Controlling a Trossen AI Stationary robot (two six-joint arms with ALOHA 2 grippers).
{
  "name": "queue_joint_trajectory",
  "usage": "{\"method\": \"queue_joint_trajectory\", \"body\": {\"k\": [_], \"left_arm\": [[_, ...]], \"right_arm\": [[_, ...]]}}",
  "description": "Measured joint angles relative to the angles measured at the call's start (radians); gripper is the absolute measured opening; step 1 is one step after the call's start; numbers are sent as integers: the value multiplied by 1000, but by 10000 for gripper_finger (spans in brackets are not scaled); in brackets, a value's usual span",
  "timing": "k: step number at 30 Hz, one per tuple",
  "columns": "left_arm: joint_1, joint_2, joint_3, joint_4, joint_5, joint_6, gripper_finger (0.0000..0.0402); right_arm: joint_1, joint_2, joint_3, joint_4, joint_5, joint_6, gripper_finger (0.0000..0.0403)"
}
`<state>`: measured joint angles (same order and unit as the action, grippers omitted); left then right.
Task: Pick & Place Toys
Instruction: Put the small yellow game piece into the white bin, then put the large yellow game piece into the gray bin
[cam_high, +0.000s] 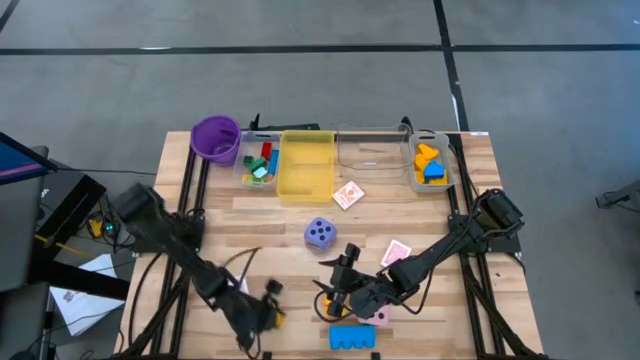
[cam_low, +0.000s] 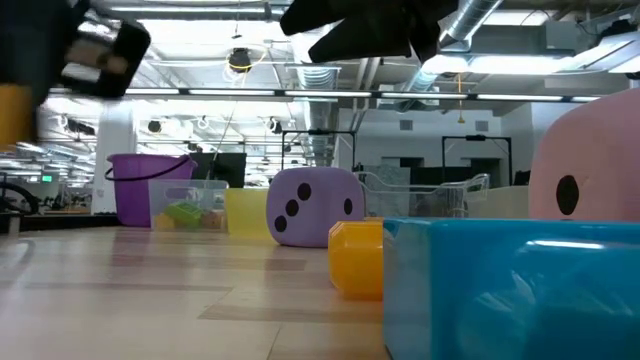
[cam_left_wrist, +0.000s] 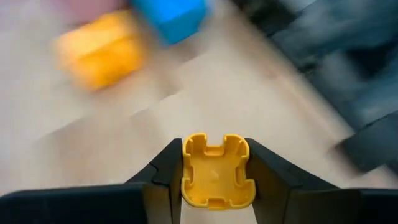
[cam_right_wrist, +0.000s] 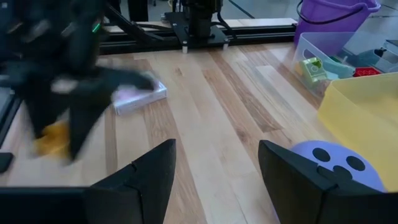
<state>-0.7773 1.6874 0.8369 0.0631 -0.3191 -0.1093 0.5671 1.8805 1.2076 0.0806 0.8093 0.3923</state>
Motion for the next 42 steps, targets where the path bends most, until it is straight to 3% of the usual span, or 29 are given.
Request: {"method": "queue_joint_trajectory", "body": {"k": [5,9,12,15,19,25,30,36,42], "left_arm": [[10,-228,0,-305,-339,-42,111],[72,-399,0,-460,-570,-241,111],[154,-505,0,-582,-660,-383,111],[267,-590,0,-674,-687,-410,115],[461,-657,0,-703,-676,-361,121],[766,-660,0,-697,-568,-230,119],[970,-616,1,-679,-492,-209,154],[1079,-567,1,-677,-380,-212,211],[1067,-530,1,-657,-235,-212,244]], "right_arm": [[0,0,0,26,0,0,222],[0,0,0,32,0,0,222],[0,0,0,33,0,0,222],[0,0,0,35,0,0,222],[-4,0,0,37,0,0,222],[-6,0,0,37,0,0,222],[-6,0,0,39,0,0,222],[-6,0,0,39,0,0,222],[-6,0,0,35,0,0,222]]}}
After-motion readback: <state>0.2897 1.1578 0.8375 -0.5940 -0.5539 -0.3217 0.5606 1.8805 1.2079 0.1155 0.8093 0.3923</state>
